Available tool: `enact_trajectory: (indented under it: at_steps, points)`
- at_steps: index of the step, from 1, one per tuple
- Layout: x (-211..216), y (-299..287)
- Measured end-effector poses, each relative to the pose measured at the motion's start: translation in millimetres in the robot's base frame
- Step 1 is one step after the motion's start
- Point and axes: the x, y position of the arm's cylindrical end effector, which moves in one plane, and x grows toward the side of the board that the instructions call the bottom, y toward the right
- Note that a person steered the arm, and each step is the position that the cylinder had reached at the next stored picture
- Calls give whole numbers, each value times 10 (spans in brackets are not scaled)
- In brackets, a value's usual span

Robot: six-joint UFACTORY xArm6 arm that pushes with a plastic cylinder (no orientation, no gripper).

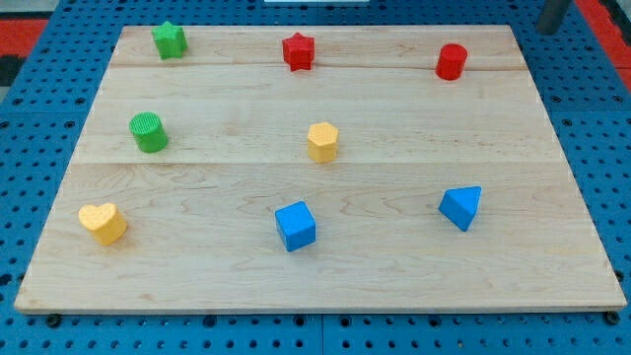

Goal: Slide the red circle towards the red star

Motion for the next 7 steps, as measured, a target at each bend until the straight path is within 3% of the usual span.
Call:
enact_trajectory:
  at_steps: [7]
  points:
    - [8,46]
